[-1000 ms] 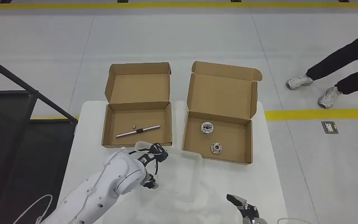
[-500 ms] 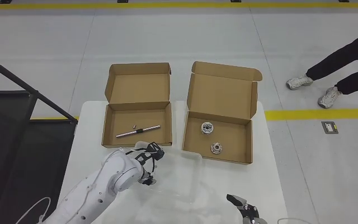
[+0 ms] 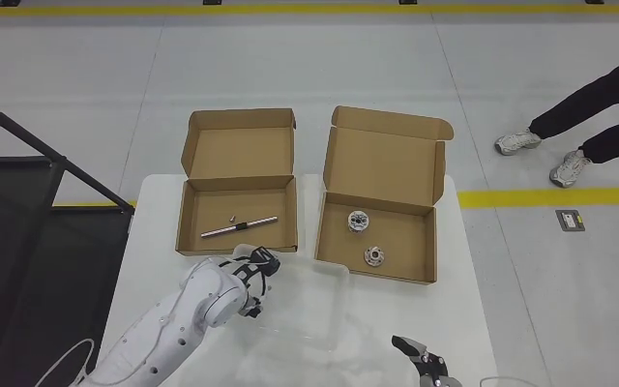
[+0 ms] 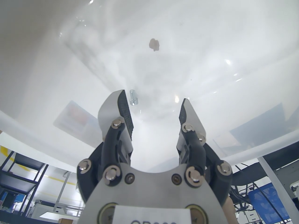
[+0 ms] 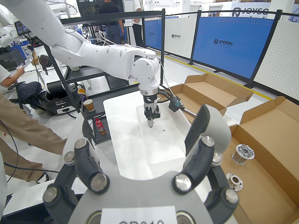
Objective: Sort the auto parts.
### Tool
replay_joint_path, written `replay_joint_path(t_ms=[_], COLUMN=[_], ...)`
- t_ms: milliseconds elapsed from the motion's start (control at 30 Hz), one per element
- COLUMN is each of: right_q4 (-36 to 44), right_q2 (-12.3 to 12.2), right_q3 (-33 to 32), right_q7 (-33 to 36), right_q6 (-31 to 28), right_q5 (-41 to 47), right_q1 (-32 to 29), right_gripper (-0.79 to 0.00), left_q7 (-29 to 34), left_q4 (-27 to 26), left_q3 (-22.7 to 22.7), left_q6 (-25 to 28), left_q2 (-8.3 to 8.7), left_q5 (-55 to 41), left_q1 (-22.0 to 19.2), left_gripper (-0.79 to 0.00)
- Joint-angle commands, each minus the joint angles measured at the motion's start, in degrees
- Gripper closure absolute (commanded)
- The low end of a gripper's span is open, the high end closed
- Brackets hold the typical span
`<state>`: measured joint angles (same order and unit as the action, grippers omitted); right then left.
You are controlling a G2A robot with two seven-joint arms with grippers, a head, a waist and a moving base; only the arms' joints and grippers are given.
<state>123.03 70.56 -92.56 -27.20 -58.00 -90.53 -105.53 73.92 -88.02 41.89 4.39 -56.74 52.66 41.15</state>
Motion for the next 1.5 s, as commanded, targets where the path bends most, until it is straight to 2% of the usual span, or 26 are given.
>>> replay_joint_path(t_ms=[0, 400, 700, 967, 1467], right_q4=[0.0, 0.0, 0.0, 0.0, 0.0], right_q2=[0.0, 0.0, 0.0, 0.0, 0.0], right_q3=[0.0, 0.0, 0.0, 0.0, 0.0], right_q7=[0.0, 0.0, 0.0, 0.0, 0.0], right_q6=[0.0, 0.0, 0.0, 0.0, 0.0], right_q5=[0.0, 0.0, 0.0, 0.0, 0.0], right_q1=[0.0, 0.0, 0.0, 0.0, 0.0], right_gripper=[-0.785, -0.785, -0.785, -0.785, -0.785], left_q7=[0.3, 0.6, 1.4, 2.0, 3.2], left_q4=[0.6, 3.8, 5.6, 7.0, 7.2], left_q3=[-0.2, -0.9, -1.3, -1.4, -0.6], left_q6=[-0.3, -0.9, -2.4, -2.6, -2.6], left_q2=[-0.24, -1.73, -2.70, -3.47, -4.56], left_q5=[0.6, 0.9, 2.8, 3.8, 4.0], left_q1=[-0.1, -1.0, -1.4, -1.5, -1.2], left_gripper=[-0.493, -0.462, -0.400, -0.379, -0.336])
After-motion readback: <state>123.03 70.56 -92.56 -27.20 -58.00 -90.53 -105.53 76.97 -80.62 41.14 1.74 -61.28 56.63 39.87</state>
